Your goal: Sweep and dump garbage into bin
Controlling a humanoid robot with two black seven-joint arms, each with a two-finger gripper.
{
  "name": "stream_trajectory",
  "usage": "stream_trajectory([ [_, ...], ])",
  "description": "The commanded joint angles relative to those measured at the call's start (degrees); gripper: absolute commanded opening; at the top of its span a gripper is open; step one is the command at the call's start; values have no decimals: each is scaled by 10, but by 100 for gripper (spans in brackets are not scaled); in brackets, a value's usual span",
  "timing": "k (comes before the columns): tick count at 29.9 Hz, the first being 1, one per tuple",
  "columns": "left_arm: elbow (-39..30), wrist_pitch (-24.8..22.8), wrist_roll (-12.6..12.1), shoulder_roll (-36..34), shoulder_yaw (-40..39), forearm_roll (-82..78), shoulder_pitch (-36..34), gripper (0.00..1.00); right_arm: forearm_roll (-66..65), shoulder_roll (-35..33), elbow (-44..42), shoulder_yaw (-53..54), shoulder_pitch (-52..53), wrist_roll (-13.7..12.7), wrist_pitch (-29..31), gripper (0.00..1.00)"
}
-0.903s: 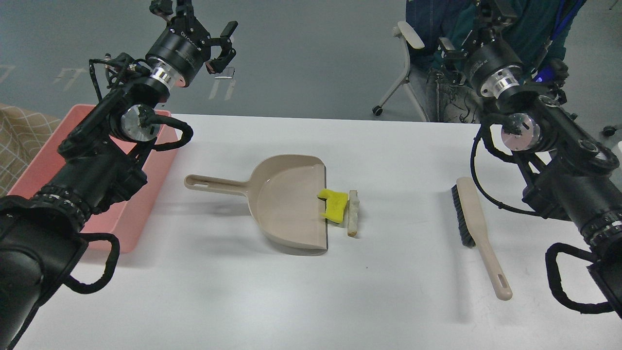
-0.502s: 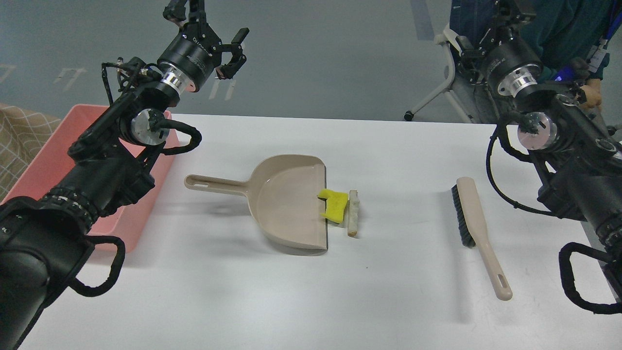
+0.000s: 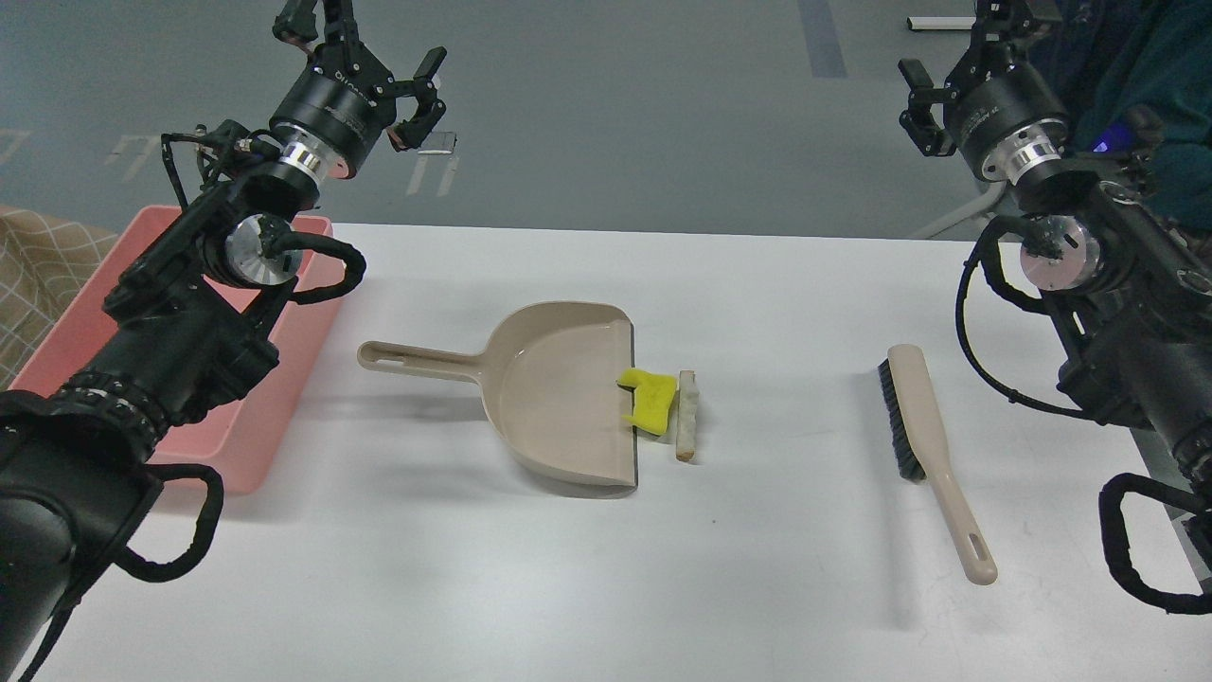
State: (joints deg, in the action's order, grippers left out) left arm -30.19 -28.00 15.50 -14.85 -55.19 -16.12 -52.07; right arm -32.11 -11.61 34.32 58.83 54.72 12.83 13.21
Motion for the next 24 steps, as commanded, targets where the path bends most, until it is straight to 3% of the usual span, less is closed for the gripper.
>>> stream_trajectory([
  [1,5,0,-1,2,2,0,-1,98,6,0,3,14,0,0,2,100],
  [24,15,0,-1,21,13,-3,-3,98,8,8,7,20,-28,0,3,100],
])
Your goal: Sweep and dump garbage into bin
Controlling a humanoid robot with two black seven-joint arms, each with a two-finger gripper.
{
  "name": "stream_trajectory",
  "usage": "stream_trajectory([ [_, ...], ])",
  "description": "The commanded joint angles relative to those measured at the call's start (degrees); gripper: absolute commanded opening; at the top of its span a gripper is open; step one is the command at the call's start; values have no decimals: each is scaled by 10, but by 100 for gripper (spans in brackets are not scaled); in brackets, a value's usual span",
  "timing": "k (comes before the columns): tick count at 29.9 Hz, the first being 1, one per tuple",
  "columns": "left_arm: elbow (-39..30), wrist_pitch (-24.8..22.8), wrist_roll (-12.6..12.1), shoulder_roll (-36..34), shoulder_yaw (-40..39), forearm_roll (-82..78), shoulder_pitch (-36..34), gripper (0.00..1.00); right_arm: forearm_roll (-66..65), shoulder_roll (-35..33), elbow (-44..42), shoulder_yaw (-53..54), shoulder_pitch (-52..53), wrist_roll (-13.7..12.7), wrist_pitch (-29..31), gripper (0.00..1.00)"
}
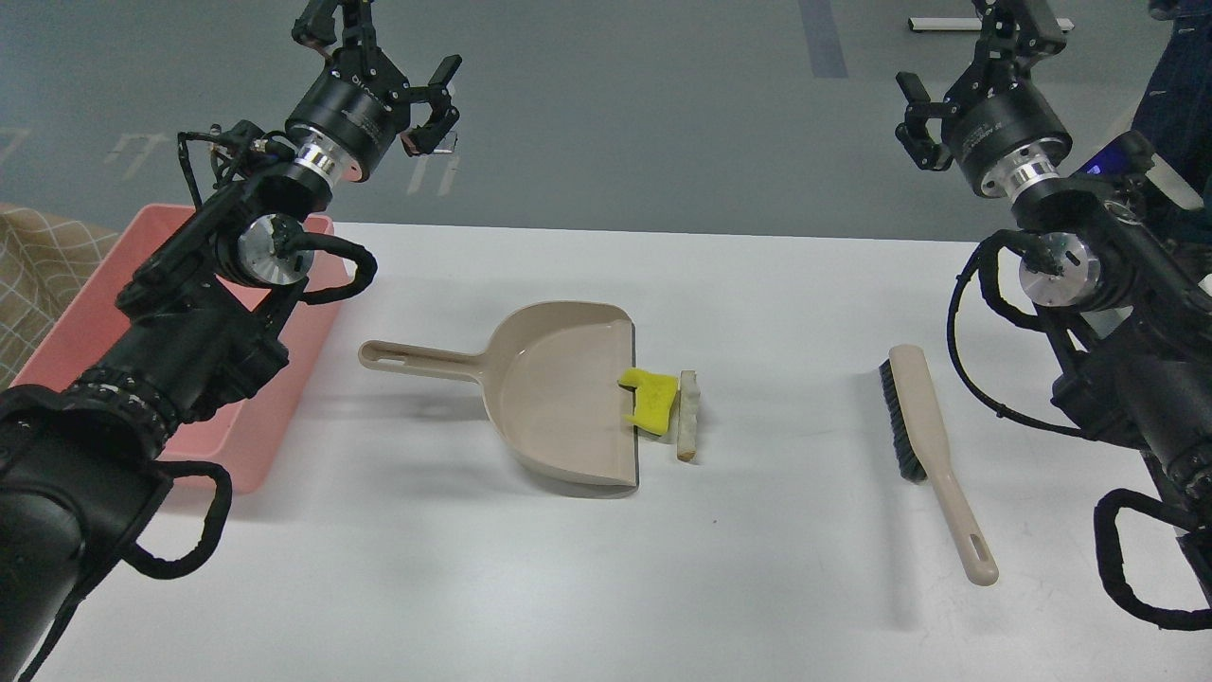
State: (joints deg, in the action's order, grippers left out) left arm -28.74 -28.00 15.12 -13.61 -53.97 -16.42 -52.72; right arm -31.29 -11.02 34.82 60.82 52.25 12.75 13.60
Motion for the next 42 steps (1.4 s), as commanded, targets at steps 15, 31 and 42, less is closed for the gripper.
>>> stream_trajectory([
  [15,-11,0,4,17,34,-5,2,98,0,-3,38,0,-17,3,-1,100],
  [31,-64,20,5,5,80,-17,5,98,-1,-3,36,2,-28,3,-7,100],
  [42,-271,96,21,-124,139,-108,45,98,-1,-4,38,1,-29,3,-7,100],
])
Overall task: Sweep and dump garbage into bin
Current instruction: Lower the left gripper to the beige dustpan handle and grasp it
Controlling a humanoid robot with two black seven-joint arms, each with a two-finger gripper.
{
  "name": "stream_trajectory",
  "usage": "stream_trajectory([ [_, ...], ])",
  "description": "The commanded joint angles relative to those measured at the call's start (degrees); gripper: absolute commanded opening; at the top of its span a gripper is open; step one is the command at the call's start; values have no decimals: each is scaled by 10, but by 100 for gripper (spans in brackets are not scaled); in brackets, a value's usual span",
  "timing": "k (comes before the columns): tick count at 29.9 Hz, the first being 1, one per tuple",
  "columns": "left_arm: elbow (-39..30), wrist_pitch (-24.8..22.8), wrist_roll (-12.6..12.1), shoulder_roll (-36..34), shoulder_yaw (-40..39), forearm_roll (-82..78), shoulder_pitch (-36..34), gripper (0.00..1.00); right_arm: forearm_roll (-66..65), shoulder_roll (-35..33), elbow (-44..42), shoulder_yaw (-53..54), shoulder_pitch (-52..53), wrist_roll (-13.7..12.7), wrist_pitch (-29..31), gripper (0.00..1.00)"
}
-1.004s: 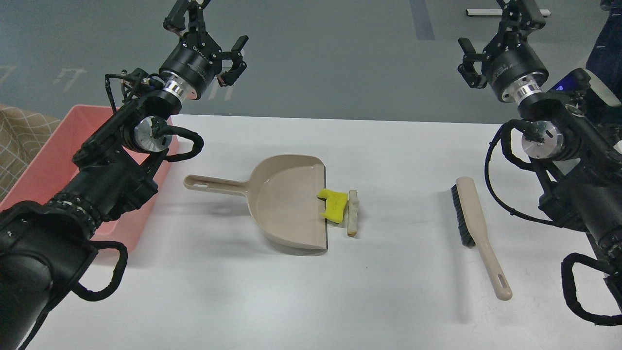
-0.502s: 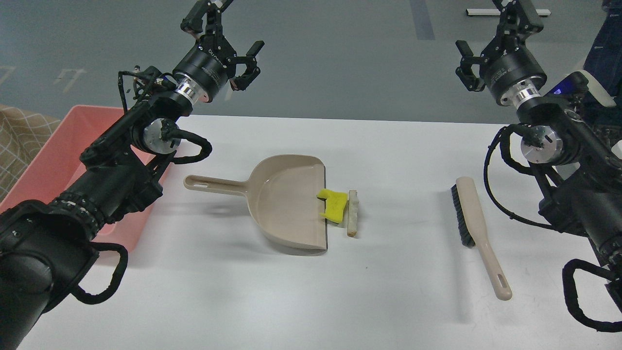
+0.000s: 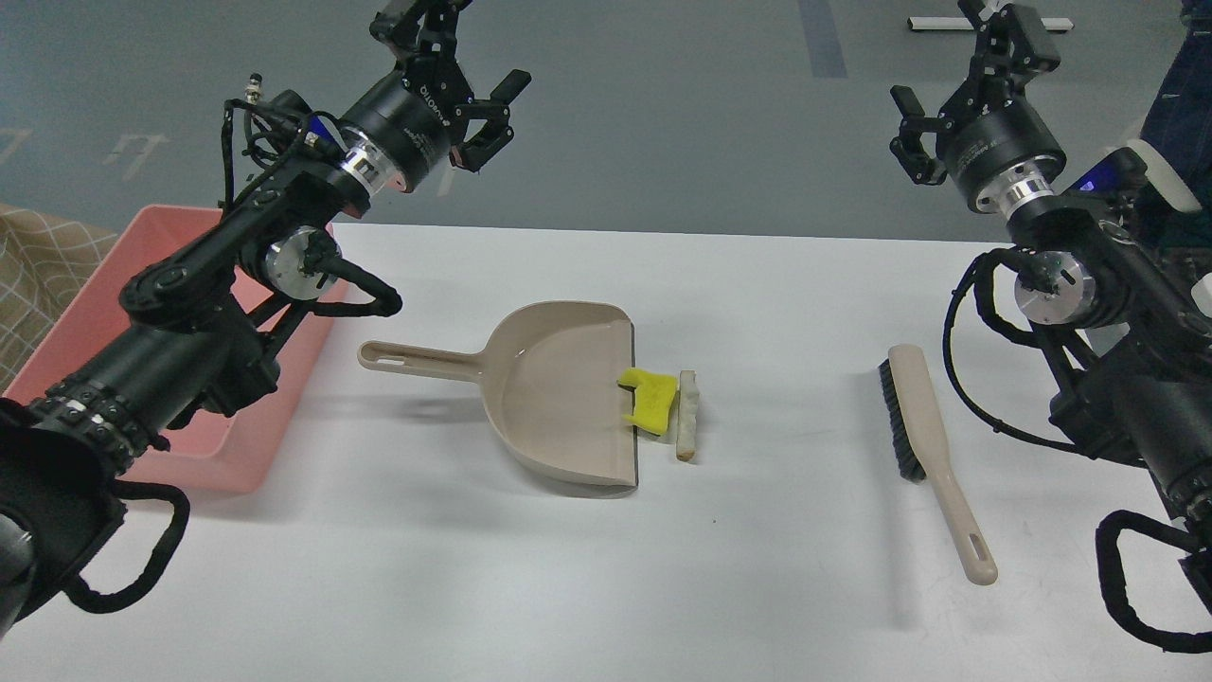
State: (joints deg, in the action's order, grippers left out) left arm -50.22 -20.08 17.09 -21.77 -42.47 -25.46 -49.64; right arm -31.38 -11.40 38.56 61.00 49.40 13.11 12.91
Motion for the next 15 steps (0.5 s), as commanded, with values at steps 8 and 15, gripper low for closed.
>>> stream_trajectory([
  [8,-273,88,0,-190,32,-104,90,98,-1,2,0,-2,-6,0,0,100],
  [15,-435,184,0,-298,26,-154,211,98,-1,3,1,-2,-6,0,-1,100],
])
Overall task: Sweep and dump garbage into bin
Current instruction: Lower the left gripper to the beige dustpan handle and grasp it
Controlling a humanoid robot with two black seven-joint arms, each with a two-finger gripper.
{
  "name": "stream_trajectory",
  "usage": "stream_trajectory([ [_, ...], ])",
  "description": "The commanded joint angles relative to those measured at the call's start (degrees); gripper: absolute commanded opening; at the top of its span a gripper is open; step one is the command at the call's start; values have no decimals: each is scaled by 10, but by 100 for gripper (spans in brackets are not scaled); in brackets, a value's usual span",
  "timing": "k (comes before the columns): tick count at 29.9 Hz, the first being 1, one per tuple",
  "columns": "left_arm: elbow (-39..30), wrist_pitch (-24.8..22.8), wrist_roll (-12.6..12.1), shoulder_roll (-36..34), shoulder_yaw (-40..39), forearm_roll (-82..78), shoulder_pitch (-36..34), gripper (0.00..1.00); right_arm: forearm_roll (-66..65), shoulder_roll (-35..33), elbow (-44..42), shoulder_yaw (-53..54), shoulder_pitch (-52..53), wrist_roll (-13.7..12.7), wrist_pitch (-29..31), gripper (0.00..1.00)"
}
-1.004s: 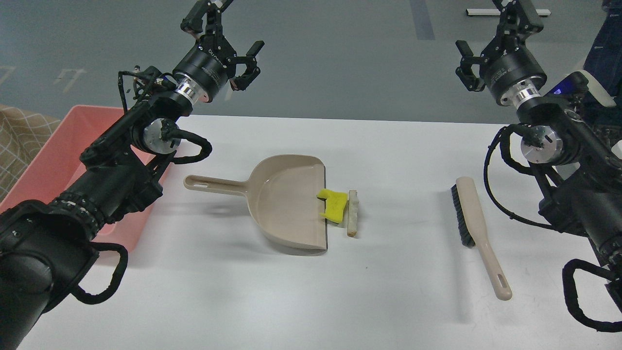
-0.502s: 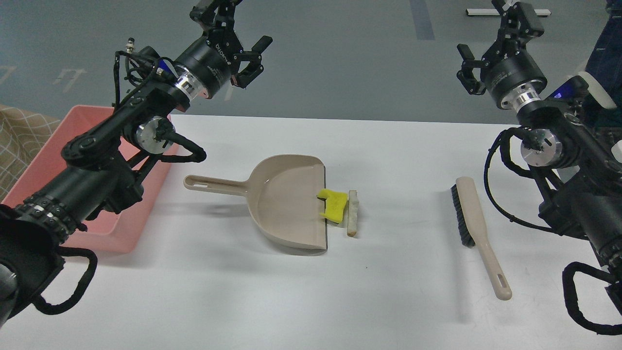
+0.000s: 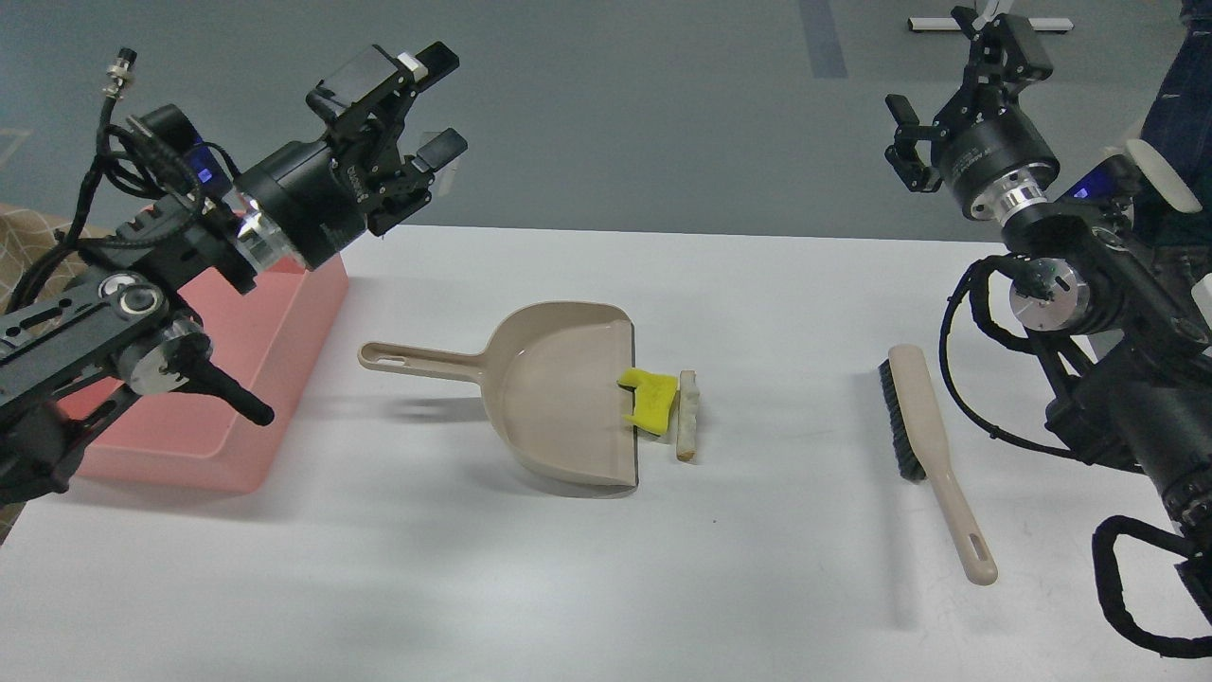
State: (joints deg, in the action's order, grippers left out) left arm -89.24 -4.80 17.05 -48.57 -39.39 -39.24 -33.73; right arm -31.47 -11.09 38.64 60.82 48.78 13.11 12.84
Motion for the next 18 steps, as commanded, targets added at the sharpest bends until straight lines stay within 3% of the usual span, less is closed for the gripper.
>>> stream_trajectory([
  [1,-53,38,0,-34,-8,-22,66,98,0,0,0,0,-1,0,0,100],
  [3,-70,63,0,-36,-11,-45,108,98,0,0,1,0,-3,0,0,100],
  [9,-77,198,-9,18,-8,-129,197,98,0,1,0,0,-6,0,0,100],
  [18,-74,220,-12,61,-10,-176,292,98,-1,1,0,0,-8,0,0,100],
])
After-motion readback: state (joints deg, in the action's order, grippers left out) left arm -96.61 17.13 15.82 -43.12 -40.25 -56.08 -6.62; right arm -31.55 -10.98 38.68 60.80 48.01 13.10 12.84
